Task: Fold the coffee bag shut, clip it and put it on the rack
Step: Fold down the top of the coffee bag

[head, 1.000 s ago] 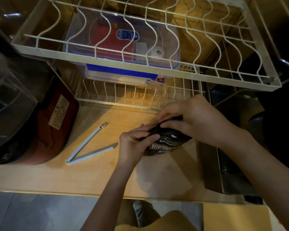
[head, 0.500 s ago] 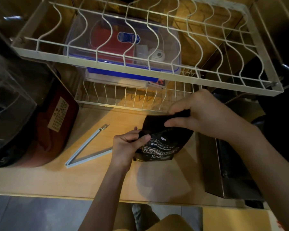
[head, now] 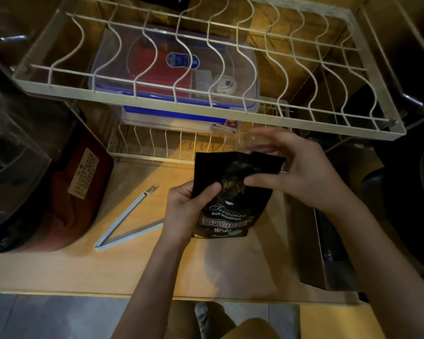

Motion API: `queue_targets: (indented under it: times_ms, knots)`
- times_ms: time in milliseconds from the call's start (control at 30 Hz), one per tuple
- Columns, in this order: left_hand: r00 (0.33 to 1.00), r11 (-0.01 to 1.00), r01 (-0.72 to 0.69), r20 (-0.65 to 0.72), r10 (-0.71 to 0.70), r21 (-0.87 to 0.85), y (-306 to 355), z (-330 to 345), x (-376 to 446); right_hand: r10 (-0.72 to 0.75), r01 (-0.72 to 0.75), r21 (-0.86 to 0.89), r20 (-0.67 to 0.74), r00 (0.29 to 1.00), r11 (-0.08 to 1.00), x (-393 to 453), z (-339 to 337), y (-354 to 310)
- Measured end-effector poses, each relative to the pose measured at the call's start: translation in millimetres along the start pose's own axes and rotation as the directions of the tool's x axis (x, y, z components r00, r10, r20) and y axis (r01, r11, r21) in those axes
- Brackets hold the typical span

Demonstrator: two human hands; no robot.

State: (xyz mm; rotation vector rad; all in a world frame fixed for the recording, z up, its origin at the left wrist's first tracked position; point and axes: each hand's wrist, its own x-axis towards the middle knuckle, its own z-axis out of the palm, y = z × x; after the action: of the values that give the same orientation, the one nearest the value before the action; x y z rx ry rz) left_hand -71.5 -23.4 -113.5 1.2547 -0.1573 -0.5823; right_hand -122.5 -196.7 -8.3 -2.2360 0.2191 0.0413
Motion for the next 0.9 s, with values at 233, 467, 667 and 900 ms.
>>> queue_targets:
  times_ms: [233, 467, 667, 900]
  knots:
    - [0.975, 0.899, 0.221, 0.109, -0.194, -0.379, -6.6, -23.4, 9.6, 0.130, -0.199, 0.358, 0.208, 0.969, 0.912, -37.3, 64.6, 45.8]
    - [0.952, 0.688, 0.290, 0.127, -0.279, -0.665, -28.4, -47.7, 6.7, 0.002, -0.037, -0.268, -0.127, 0.992, 0.963, -42.3, 102.8, 52.3]
    - [0.960, 0.743, 0.274, 0.122, -0.253, -0.611, -18.6, -48.9, 0.2, 0.074, -0.084, -0.068, -0.139, 0.987, 0.994, -47.1, 106.0, 49.0]
    - [0.987, 0.971, 0.159, 0.037, -0.155, -0.178, 12.7, -23.8, 0.6, 0.198, -0.138, 0.542, -0.054, 0.979, 0.829, -39.9, 93.9, 46.9]
